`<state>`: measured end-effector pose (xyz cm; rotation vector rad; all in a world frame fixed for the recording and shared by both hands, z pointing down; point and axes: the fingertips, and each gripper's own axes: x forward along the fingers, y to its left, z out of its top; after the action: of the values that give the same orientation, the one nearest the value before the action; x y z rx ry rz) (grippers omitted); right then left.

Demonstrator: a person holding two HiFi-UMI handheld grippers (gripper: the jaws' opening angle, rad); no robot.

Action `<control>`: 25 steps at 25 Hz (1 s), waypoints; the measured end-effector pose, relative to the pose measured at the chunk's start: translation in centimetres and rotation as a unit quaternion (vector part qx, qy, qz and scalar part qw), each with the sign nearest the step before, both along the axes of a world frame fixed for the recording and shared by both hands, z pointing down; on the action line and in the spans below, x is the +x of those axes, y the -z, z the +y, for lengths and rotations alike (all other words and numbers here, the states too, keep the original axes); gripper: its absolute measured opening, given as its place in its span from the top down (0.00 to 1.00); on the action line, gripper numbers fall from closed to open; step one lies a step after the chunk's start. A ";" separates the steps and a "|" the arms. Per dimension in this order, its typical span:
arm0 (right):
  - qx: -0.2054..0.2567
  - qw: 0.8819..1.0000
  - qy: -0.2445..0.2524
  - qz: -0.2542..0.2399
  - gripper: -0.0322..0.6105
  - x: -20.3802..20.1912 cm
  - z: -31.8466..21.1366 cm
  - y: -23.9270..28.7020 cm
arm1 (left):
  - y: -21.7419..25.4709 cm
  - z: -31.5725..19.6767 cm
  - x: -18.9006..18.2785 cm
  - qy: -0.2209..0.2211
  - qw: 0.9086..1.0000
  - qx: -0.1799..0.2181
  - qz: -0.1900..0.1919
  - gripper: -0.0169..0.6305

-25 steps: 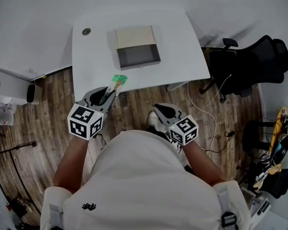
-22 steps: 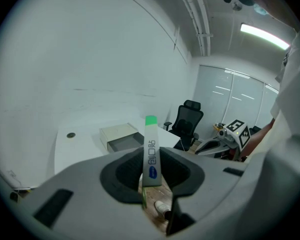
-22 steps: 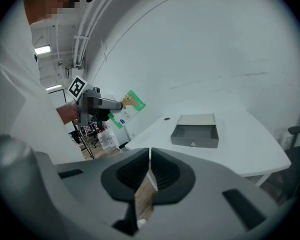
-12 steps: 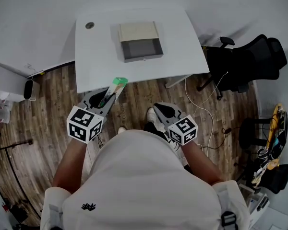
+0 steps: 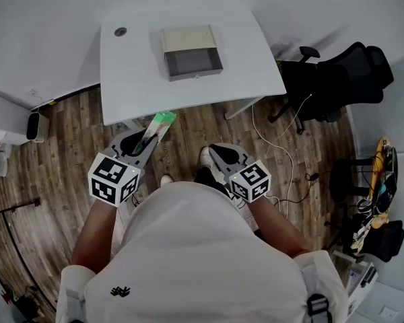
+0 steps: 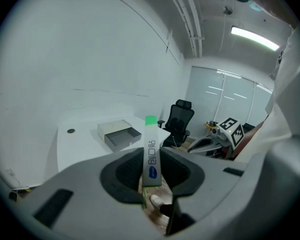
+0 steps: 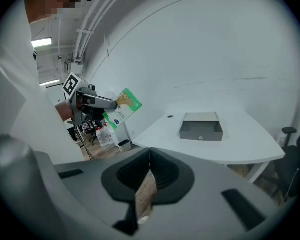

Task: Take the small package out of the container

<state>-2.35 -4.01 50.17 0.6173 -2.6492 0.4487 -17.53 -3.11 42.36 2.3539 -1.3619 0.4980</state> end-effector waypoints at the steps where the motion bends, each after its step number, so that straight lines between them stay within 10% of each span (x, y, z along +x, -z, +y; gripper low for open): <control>1: 0.000 1.000 0.000 0.000 0.94 -0.1 0.1 -0.1 | 0.0 0.1 0.0 0.000 1.000 0.000 0.000 0.82; 25: 0.008 1.000 0.001 0.006 0.94 -1.1 0.4 -0.2 | 0.0 0.8 0.3 -0.014 1.000 -0.001 0.001 0.82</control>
<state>-3.49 -3.61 50.33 0.6202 -2.6443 0.4234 -17.20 -2.30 42.35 2.3745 -1.3291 0.5047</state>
